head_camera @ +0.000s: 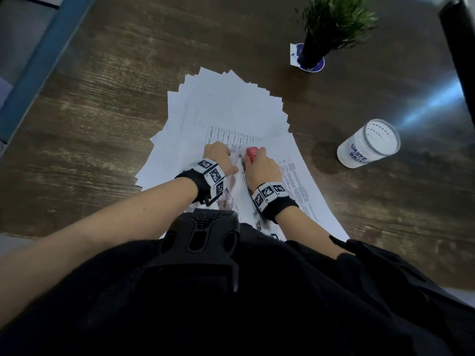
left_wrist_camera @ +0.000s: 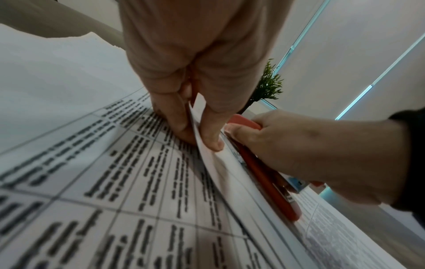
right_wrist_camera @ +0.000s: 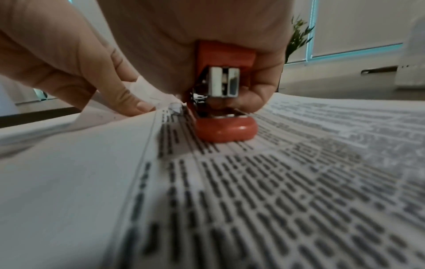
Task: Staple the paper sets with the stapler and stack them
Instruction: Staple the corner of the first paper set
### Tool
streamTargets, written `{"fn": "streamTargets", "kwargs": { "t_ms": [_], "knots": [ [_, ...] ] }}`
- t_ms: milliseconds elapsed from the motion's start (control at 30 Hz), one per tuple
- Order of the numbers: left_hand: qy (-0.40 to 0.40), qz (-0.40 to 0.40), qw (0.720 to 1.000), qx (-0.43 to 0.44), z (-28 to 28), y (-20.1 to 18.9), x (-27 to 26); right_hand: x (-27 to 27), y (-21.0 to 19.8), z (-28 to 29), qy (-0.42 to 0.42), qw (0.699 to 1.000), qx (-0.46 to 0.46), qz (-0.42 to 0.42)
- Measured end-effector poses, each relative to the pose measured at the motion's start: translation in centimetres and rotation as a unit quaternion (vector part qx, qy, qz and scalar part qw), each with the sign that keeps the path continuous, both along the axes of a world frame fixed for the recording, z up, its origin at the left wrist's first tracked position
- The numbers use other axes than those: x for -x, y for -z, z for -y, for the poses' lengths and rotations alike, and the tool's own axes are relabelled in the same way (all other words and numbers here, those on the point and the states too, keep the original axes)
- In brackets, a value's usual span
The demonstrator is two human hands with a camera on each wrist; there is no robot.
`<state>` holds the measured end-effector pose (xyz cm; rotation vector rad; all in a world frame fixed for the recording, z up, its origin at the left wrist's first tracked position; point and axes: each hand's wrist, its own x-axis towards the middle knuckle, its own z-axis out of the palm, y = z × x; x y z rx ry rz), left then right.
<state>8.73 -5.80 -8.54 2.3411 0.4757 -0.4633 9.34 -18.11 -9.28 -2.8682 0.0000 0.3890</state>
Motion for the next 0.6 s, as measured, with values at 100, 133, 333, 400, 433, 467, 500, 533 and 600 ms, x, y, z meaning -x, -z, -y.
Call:
{"fn": "streamTargets", "kwargs": {
  "t_ms": [100,133,333,400,433,467,500,533,600],
  "knots": [
    [-0.007,-0.001,1.0,-0.004,0.3,-0.6,0.1,-1.0,-0.1,-0.5,0.029,0.999,-0.025,-0.01],
    [-0.012,-0.005,1.0,-0.002,0.4,-0.7,0.1,-1.4,-0.3,-0.6,0.038,0.999,-0.035,-0.01],
    [-0.009,0.015,0.999,0.033,-0.2,-0.4,0.7,-2.3,-0.2,0.2,-0.003,0.999,-0.035,-0.016],
    [-0.005,0.022,0.999,0.034,-0.4,-0.2,0.8,-1.8,0.0,1.3,-0.03,0.999,-0.038,-0.013],
    [-0.007,0.03,0.999,0.031,-0.5,-0.2,0.9,-1.5,0.1,1.7,-0.04,0.998,-0.041,-0.008],
    [-0.02,0.023,0.999,0.04,-0.5,0.2,0.9,-1.1,0.0,2.2,-0.046,0.998,-0.045,-0.005],
    [-0.021,0.029,0.998,0.05,-0.5,0.5,1.0,-0.7,0.0,2.7,-0.047,0.998,-0.051,-0.001],
    [-0.024,0.029,0.998,0.053,-0.6,0.8,1.1,-0.3,-0.1,3.2,-0.047,0.997,-0.053,0.004],
    [-0.027,0.035,0.998,0.05,-0.6,0.7,1.2,0.2,-0.1,4.1,-0.054,0.997,-0.046,0.02]
  ]
}}
